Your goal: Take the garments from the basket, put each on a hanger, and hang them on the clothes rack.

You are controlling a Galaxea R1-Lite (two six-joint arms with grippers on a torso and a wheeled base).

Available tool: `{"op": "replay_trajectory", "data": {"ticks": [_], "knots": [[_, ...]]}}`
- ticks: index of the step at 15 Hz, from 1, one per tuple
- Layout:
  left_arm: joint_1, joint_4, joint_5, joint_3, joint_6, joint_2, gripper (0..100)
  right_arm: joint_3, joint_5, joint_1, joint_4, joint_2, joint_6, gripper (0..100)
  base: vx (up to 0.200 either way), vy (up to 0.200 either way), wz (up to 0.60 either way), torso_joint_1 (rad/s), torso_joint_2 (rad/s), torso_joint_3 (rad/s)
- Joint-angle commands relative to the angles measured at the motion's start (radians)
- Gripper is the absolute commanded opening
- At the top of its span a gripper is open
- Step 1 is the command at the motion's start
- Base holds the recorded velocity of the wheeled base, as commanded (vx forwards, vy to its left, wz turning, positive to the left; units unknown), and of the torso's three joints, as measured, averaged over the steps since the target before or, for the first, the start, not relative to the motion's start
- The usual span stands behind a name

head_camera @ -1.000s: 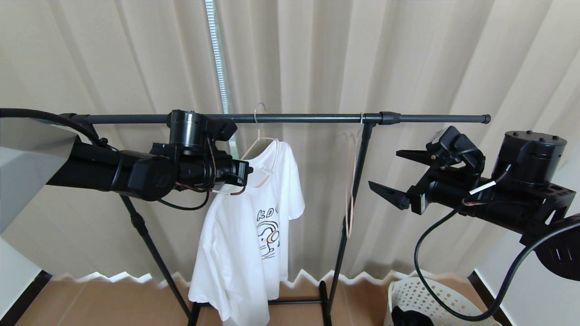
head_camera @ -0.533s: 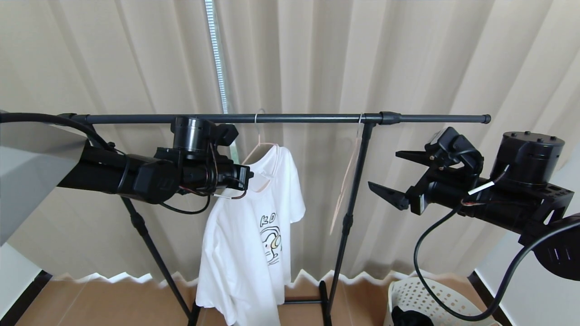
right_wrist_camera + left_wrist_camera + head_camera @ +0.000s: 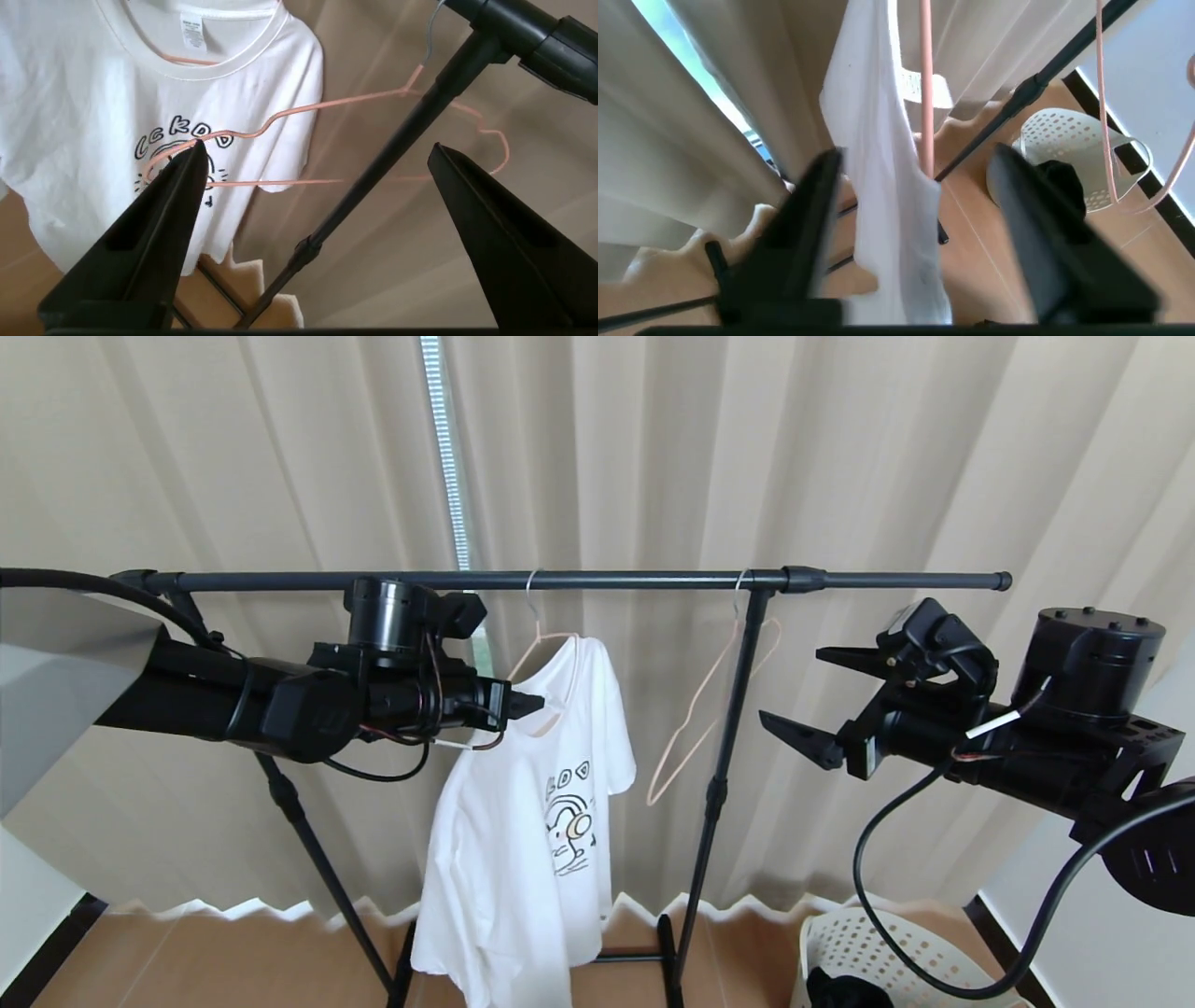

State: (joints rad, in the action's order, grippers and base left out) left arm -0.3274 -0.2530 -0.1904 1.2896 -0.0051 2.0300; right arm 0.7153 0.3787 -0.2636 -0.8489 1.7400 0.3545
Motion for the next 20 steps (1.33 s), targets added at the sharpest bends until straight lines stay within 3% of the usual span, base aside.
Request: {"op": "replay_trajectory", "data": {"ticks": [1,5,7,10,12,15,17,20], "knots": [[-0.004,-0.002,0.000,-0.058,0.001,-0.132,100,0.003,0.000,0.000,0.001,-0.016,0.000,100,0.000,0.000,0.00,0.000,0.00,0.000],[-0.004,0.038,0.000,-0.223,0.004,-0.415,100,0.003,0.000,0.000,0.005,-0.074,-0.042,100,0.000,0.000,0.00,0.000,0.00,0.000],[-0.004,0.055,0.000,-0.317,0.005,-0.545,100,0.000,-0.009,-0.011,0.010,-0.143,-0.146,100,0.000,0.000,0.00,0.000,0.00,0.000],[0.005,0.057,0.000,-0.497,0.036,-0.768,100,-0.085,-0.100,-0.017,0.087,-0.349,-0.273,100,0.000,0.000,0.00,0.000,0.00,0.000],[0.025,0.049,-0.003,-0.616,0.086,-0.899,100,-0.129,-0.178,-0.022,0.205,-0.481,-0.278,100,0.000,0.000,0.00,0.000,0.00,0.000],[0.038,0.055,0.000,-0.754,0.086,-1.082,100,-0.197,-0.331,-0.040,0.393,-0.686,-0.278,100,0.000,0.000,0.00,0.000,0.00,0.000],[0.090,0.054,-0.007,-0.869,0.089,-1.189,100,-0.275,-0.368,-0.042,0.487,-0.806,-0.278,100,0.000,0.000,0.00,0.000,0.00,0.000],[0.094,0.055,-0.012,-1.047,0.068,-1.363,100,-0.448,-0.400,-0.043,0.561,-0.991,-0.282,100,0.000,0.000,0.00,0.000,0.00,0.000]]}}
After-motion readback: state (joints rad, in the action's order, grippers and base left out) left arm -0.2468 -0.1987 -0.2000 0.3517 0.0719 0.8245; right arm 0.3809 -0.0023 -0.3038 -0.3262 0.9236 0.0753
